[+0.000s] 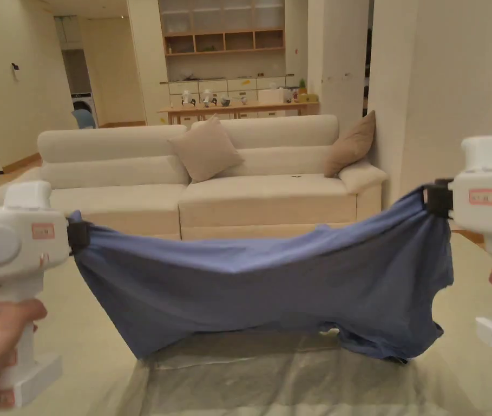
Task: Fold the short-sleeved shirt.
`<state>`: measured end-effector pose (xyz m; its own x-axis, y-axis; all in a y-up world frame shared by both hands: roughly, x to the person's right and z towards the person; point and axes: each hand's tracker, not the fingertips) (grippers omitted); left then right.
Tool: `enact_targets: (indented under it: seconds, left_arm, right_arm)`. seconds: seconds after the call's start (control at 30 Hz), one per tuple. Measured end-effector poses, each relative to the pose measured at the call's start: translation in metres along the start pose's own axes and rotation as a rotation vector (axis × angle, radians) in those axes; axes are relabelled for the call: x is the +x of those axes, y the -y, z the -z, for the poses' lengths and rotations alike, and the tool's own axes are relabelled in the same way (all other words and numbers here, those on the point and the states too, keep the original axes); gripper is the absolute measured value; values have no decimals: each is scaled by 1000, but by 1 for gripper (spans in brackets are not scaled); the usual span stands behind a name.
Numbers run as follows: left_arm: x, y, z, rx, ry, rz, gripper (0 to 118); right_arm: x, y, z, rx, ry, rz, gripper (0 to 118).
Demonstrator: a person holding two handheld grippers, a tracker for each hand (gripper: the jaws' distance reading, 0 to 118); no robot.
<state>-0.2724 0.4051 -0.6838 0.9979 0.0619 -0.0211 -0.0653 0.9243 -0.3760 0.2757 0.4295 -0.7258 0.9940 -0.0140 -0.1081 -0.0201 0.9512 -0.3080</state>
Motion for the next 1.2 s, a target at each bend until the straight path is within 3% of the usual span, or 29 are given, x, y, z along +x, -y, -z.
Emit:
enact_targets:
  seconds: [0.1, 0.13, 0.23, 0.33, 0.47, 0.53, 0.67, 0.73, 0.77, 0.83, 0.97, 1.03, 1.1, 1.13, 1.17, 1.2]
  left_arm:
    - [2, 62, -40, -68, 20, 72, 4]
    - [3, 80, -53, -70, 9, 48, 4]
    - [-3, 128, -90, -124, 47, -64, 4]
    - [-4, 171, -123, -168, 43, -67, 4]
    - [-18, 220, -145, -292, 51, -101, 4]
    - [-19, 246, -153, -356, 28, -57, 4]
    - [-35, 292, -138, -519, 33, -102, 4]
    - [-39, 310, -129, -603, 19, -122, 4]
    - [-40, 318, -124, -647, 24, -80, 4]
    - [-44, 331, -115, -703, 22, -78, 4]
    - [-47, 342, -105, -764, 24, -170, 4]
    - [-45, 337, -103, -773, 29, -150, 11]
    - [-48, 328, -98, -806, 40, -130, 28]
    - [-52, 318, -100, -838, 73, -167, 44]
    - [-54, 307, -108, -849, 71, -194, 76]
    - [-55, 290, -119, -795, 63, -238, 91]
  right_arm:
    - [0, 61, -40, -86, -30, 31, 5]
    - [3, 79, -53, -81, -53, 91, 5]
    - [6, 124, -86, -154, -56, 164, 5]
    - [6, 163, -124, -205, -60, 98, 5]
    - [10, 218, -164, -336, -97, 115, 5]
    - [9, 252, -171, -418, -85, 55, 5]
    - [25, 326, -149, -660, -116, 57, 5]
    - [23, 353, -139, -742, -92, -21, 5]
    - [21, 363, -137, -755, -93, -60, 5]
    - [20, 373, -135, -787, -105, -35, 5]
    - [19, 382, -128, -800, -97, -32, 5]
    - [20, 381, -124, -809, -93, -53, 22]
    - [22, 371, -123, -853, -148, -19, 41]
    - [23, 359, -124, -893, -152, -14, 62]
    - [22, 343, -128, -888, -108, -16, 92]
    - [19, 318, -139, -801, -71, -33, 102]
